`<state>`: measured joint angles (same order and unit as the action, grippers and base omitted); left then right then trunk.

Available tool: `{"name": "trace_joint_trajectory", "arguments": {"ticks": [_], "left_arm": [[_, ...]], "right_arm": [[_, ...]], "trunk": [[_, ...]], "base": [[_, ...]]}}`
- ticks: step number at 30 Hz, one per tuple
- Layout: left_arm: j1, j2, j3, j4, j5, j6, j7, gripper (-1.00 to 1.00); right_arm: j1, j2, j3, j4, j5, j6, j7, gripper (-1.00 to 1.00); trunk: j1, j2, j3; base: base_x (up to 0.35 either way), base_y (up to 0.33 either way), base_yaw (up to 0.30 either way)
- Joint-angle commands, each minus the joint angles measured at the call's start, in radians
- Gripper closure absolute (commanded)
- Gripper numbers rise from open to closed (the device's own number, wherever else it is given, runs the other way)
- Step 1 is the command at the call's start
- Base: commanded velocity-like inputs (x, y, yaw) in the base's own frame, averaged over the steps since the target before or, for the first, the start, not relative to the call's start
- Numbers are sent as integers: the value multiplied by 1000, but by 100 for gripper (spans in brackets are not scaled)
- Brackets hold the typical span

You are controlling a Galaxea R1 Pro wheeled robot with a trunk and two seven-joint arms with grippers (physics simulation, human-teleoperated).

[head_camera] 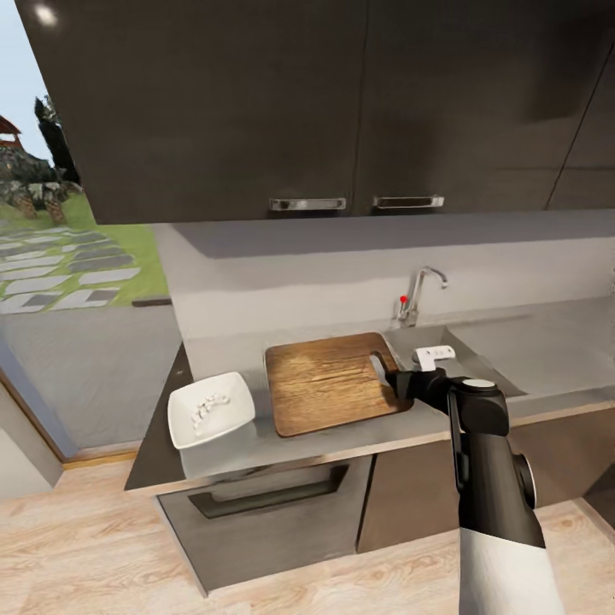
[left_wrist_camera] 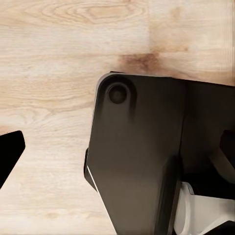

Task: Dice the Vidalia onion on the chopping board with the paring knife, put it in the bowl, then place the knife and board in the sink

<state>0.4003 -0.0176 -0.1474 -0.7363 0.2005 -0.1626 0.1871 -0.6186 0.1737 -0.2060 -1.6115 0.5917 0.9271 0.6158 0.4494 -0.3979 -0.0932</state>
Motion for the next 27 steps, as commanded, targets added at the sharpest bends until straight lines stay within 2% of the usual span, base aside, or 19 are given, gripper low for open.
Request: {"name": "trace_joint_trajectory", "arguments": {"ticks": [1,4,8,9,10,11,13,14,17,18,20,22,24,27], "left_arm": [[0,1,-4,-2,10,-3,6,-100],[0,1,-4,-2,10,-3,6,-100],[0,1,-4,-1,10,-3,6,-100],[0,1,-4,-1,10,-2,6,-100],[0,1,-4,0,10,-2,6,-100],[0,1,-4,0,10,-2,6,-100],[0,1,-4,-1,10,-2,6,-100],[0,1,-4,-1,10,-2,6,-100],[0,1,-4,-1,10,-2,6,-100],[0,1,-4,-1,10,-3,6,-100],[0,1,-4,-2,10,-3,6,-100],[0,1,-4,-2,10,-3,6,-100],[0,1,-4,-3,10,-3,6,-100],[0,1,-4,-3,10,-3,6,-100]], "right_arm": [[-1,1,-3,0,9,2,7,100],[-1,1,-10,4,9,3,-45,100],[-1,1,-26,15,3,4,-255,100],[-1,1,-27,19,2,4,-275,100],[-1,1,-31,30,0,4,-325,100],[-1,1,-34,35,-1,4,-338,100],[-1,1,-58,48,-16,4,-384,100],[-1,1,-78,53,-42,4,-417,100],[-1,1,-99,57,-111,4,-512,100],[-1,1,-102,58,-149,2,-575,100],[-1,1,-104,59,-210,-3,-655,100],[-1,1,-102,59,-311,-14,-730,100],[-1,1,-100,58,-358,-17,-748,100],[-1,1,-97,58,-387,-18,-758,100]], "trunk": [[1,-2,-2],[1,-2,-2],[1,-2,-2],[1,-2,-2],[1,-2,-2],[1,-2,-2],[1,-2,-2],[1,-2,-2],[1,-2,-2],[1,-2,-2],[1,-2,-2],[1,-2,-2],[1,-2,-2],[1,-2,-2]], "base": [[0,-320,7],[0,-320,3],[0,-320,1],[0,-320,0],[0,-320,0],[0,-320,0],[0,-320,0],[0,-320,0],[0,-305,0],[8,-252,0],[53,-201,0],[97,-151,0],[122,-123,0],[144,-83,0]]}}
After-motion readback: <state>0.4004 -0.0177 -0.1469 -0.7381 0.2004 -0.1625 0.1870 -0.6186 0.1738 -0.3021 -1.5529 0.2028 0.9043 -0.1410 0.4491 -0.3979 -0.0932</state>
